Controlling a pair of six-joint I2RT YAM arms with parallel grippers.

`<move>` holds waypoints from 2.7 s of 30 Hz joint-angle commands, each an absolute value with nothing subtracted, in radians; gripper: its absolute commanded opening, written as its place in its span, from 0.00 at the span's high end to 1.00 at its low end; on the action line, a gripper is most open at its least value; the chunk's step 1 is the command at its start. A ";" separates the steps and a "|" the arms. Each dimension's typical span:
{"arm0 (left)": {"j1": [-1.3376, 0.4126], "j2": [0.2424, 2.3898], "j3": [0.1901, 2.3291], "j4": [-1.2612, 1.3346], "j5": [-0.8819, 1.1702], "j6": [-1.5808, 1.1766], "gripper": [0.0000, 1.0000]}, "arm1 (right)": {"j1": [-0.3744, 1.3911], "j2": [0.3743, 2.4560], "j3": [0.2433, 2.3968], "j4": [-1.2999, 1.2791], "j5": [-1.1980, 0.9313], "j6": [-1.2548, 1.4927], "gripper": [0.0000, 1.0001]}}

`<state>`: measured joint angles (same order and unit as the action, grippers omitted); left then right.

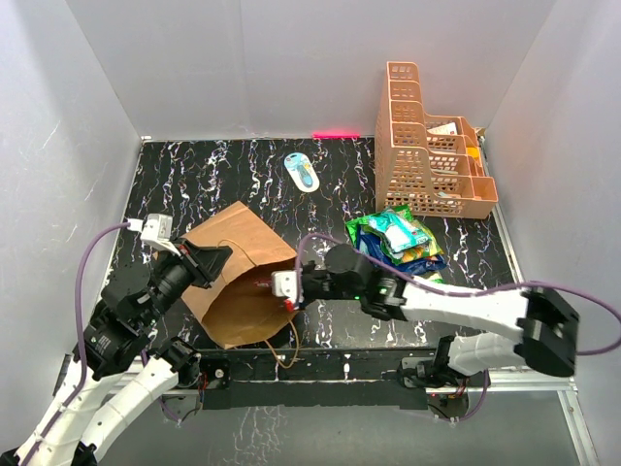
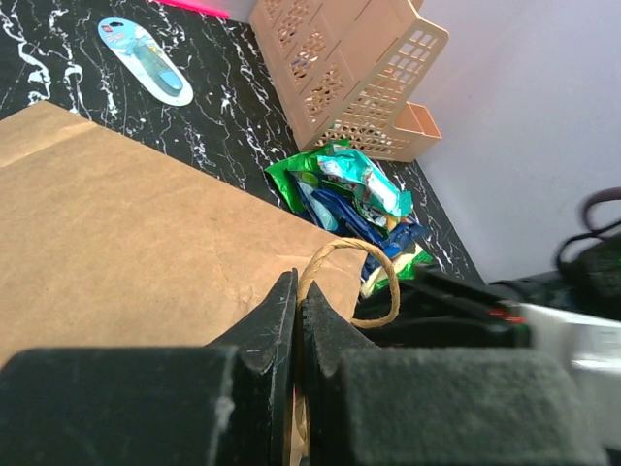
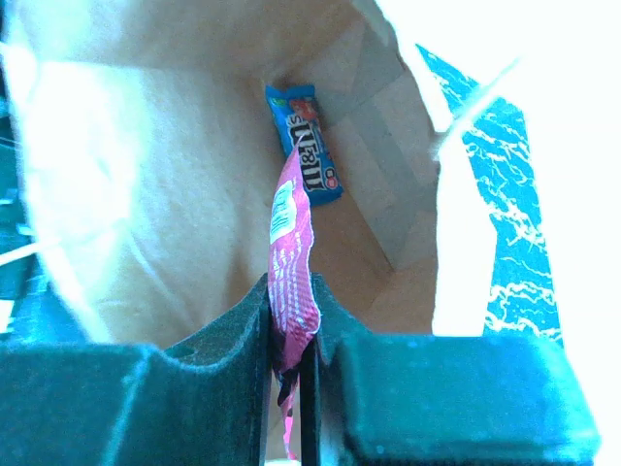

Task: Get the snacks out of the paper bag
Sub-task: Take out the snack from the paper bag, then place the snack at the center of the board.

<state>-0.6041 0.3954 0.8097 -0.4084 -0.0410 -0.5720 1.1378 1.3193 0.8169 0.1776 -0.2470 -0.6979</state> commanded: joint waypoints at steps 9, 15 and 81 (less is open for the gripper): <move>-0.603 0.431 0.801 -0.406 -0.115 -0.596 1.00 | 1.138 0.794 0.901 -0.305 0.121 -0.147 0.92; -0.603 0.433 0.798 -0.404 -0.110 -0.609 1.00 | 1.138 0.763 0.961 -0.428 0.709 -0.047 0.92; -0.603 0.422 0.827 -0.430 -0.095 -0.591 1.00 | 0.688 1.372 0.871 -0.428 0.629 -0.115 0.36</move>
